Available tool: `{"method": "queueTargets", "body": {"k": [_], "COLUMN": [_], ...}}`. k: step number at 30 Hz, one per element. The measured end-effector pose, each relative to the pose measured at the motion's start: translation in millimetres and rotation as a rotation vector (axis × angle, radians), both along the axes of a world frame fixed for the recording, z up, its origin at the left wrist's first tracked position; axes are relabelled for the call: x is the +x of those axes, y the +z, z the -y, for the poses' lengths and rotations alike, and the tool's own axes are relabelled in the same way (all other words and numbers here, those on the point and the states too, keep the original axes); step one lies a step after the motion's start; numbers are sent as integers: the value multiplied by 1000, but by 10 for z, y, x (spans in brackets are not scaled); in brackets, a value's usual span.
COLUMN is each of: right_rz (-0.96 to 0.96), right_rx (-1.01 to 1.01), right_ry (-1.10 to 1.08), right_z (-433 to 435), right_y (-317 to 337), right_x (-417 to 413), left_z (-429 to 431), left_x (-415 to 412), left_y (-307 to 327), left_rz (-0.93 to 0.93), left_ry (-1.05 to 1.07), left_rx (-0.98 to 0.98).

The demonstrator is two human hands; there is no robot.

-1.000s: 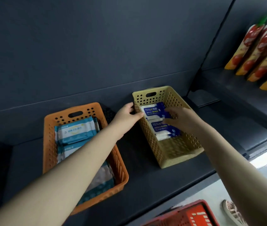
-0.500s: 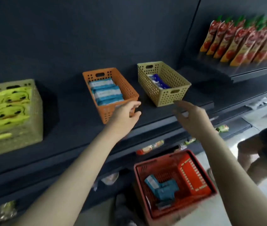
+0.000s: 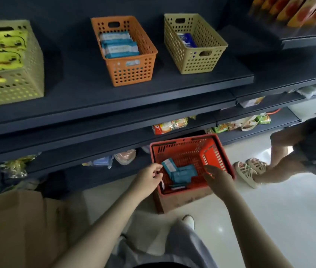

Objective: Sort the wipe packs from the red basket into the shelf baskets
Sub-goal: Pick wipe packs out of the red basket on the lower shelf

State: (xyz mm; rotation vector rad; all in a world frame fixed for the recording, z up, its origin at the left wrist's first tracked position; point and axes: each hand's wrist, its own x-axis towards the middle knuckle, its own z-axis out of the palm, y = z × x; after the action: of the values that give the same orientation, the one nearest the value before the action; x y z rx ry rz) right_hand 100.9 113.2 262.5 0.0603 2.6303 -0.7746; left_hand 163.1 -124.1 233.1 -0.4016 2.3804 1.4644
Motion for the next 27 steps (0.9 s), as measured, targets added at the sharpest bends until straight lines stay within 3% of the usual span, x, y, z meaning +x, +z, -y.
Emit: {"method": "queueTargets", "body": {"k": [10, 17, 20, 27], "right_rz": [237, 364, 380, 434], "right_rx": [28, 75, 96, 34], "right_ry": [52, 204, 242, 99], "right_z": [-1024, -970, -870, -749], "right_y": [-1041, -2654, -3438, -4437], "right_x": [-1153, -1889, -2091, -2196], "left_z": [-982, -1271, -1257, -1262], "left_x": [-583, -1367, -1681, -1975], "left_y": [-1098, -2477, -3193, -4096], "left_rz": [300, 427, 444, 480], "left_ry": [339, 561, 635, 833], "left_rx": [39, 172, 104, 108]}}
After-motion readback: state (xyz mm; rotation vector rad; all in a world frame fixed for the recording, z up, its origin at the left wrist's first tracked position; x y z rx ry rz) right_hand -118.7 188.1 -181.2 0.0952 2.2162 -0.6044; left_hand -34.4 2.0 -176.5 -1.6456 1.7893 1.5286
